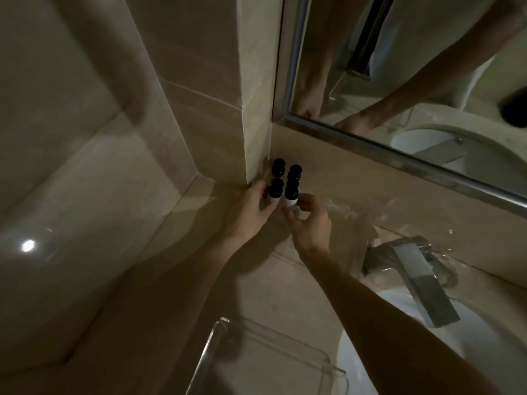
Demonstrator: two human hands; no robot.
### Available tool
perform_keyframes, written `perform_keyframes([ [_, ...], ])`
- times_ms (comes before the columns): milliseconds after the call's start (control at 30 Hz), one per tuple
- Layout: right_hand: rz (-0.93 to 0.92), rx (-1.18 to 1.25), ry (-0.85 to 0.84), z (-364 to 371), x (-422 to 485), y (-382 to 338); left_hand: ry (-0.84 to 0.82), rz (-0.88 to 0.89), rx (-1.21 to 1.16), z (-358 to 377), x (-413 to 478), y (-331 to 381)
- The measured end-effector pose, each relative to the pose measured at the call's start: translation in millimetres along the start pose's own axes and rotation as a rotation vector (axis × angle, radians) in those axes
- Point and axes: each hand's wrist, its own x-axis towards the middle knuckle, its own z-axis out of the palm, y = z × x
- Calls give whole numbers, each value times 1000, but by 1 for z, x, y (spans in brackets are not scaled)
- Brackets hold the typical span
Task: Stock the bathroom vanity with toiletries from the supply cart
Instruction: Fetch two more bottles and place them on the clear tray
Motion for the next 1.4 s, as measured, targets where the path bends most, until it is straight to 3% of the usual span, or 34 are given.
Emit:
perform_keyframes([
  [367, -68, -97, 83, 11, 4, 13, 7, -4, -49, 4, 5, -17],
  [967, -119, -142, 119, 18, 10, 21, 242, 16, 40, 14, -4, -8],
  [1400, -133, -220, 134, 19, 9, 17, 205, -6, 75, 15, -4, -10],
])
